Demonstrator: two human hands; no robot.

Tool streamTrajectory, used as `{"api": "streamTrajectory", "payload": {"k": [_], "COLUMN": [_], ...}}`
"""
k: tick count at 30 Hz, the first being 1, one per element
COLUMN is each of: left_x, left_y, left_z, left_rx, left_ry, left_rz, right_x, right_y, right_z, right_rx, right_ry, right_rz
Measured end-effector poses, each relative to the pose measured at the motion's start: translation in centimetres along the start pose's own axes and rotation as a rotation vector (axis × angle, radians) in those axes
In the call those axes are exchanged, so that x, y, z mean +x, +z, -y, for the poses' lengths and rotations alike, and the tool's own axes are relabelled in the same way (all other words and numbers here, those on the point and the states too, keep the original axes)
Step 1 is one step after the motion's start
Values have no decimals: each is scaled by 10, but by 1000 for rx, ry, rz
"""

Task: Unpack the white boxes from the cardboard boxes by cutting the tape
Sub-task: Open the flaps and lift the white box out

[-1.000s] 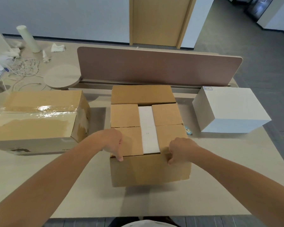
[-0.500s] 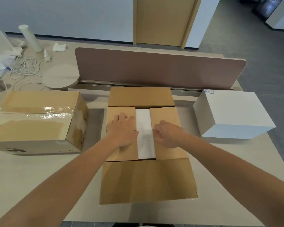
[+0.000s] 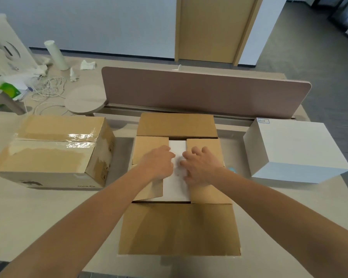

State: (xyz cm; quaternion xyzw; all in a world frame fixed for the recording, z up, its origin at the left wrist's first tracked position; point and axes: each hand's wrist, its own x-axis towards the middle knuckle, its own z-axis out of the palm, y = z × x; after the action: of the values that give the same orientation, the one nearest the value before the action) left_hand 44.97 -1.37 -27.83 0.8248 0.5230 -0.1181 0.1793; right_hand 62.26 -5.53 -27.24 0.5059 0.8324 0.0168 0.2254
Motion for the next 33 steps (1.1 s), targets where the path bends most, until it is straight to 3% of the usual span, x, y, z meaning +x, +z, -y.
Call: {"api": "streamTrajectory", "payload": {"k": [8,12,16,21,25,33], "left_x": [-10,-4,-1,3,4,-8], "left_y": [-26,-22,-22,-20,-21,-35], "left_z": [-1,-10,-15,-21,-27,-33], "left_rx": [189,288,379,494,626,787], "left_ry": [29,51,100,89,94,-83], "left_rz": [87,142,77,76,72,16], "right_x": [-5,-14,-28,-42,-44,-29], "right_y": [-24,-38,-47,-34,-14,34], "right_z": [-2,0,-9,-23,-31,-38], "right_rx": [-30,3,53,-140,-174,147], "right_ry": [49,203,396,583,628,681], "right_rz": [-36,-16,47,138,243,83]}}
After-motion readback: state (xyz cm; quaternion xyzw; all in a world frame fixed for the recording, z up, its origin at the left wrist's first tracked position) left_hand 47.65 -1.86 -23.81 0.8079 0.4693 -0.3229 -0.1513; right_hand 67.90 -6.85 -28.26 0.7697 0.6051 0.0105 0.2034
